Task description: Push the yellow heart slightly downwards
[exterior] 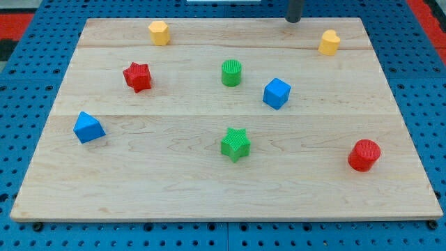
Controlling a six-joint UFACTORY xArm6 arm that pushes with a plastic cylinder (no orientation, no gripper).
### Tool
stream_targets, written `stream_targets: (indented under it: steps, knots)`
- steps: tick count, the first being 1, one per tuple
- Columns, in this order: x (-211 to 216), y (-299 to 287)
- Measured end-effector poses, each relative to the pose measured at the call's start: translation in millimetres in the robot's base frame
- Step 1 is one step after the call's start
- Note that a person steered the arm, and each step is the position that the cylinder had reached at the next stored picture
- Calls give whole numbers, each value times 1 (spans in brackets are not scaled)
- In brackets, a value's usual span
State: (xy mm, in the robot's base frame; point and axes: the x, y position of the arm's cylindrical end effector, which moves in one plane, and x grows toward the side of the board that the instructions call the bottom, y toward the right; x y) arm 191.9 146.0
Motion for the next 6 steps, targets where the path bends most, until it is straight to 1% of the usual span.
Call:
stream_targets:
  steps: [3,4,6]
  knots:
    - [5,45]
    - [20,61]
    - [44,70]
